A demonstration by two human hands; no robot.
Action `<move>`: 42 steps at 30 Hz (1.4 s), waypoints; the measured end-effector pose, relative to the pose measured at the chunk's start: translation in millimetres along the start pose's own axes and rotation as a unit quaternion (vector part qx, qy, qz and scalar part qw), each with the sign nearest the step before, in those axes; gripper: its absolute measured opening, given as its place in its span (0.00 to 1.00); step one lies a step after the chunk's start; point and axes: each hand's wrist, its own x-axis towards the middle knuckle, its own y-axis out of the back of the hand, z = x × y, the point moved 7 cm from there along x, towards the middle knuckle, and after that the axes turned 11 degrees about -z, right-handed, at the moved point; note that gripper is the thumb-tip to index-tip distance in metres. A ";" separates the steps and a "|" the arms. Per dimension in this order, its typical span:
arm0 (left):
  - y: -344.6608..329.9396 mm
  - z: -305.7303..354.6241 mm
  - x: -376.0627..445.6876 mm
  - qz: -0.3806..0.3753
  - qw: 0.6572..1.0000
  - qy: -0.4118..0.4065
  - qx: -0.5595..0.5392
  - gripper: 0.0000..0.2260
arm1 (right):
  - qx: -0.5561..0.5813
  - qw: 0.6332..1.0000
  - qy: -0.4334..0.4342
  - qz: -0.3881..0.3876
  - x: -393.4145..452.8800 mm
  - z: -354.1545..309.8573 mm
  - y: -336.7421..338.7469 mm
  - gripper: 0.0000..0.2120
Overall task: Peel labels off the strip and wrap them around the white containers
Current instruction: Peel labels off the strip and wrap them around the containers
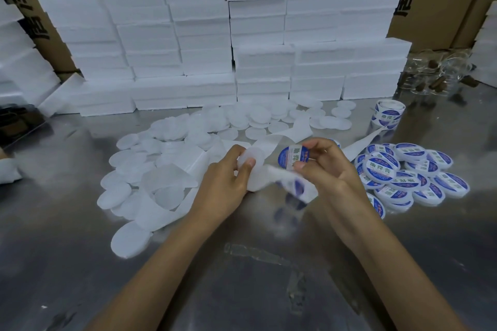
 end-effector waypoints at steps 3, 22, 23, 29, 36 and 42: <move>3.7 -2.0 0.8 0.016 0.999 0.001 0.042 0.09 | -0.003 1.000 0.000 0.011 1.5 0.0 7.7 0.14; 43.5 1.1 -5.3 0.122 0.988 0.025 -0.089 0.07 | -0.018 0.998 -0.027 0.059 1.0 10.3 15.2 0.15; 45.6 1.8 -6.5 0.132 0.987 0.025 -0.090 0.06 | -0.024 0.997 -0.031 0.061 0.6 10.5 15.6 0.15; 55.1 6.7 -13.8 0.205 0.976 0.063 0.051 0.05 | -0.044 0.996 -0.041 0.067 -0.3 12.0 15.8 0.15; 59.1 12.4 -16.7 0.228 0.966 0.060 0.109 0.12 | -0.037 0.995 -0.041 0.084 0.5 13.1 17.1 0.13; 60.2 21.8 -20.6 0.238 0.969 0.018 0.066 0.10 | -0.044 0.993 -0.051 0.092 0.5 12.5 18.8 0.13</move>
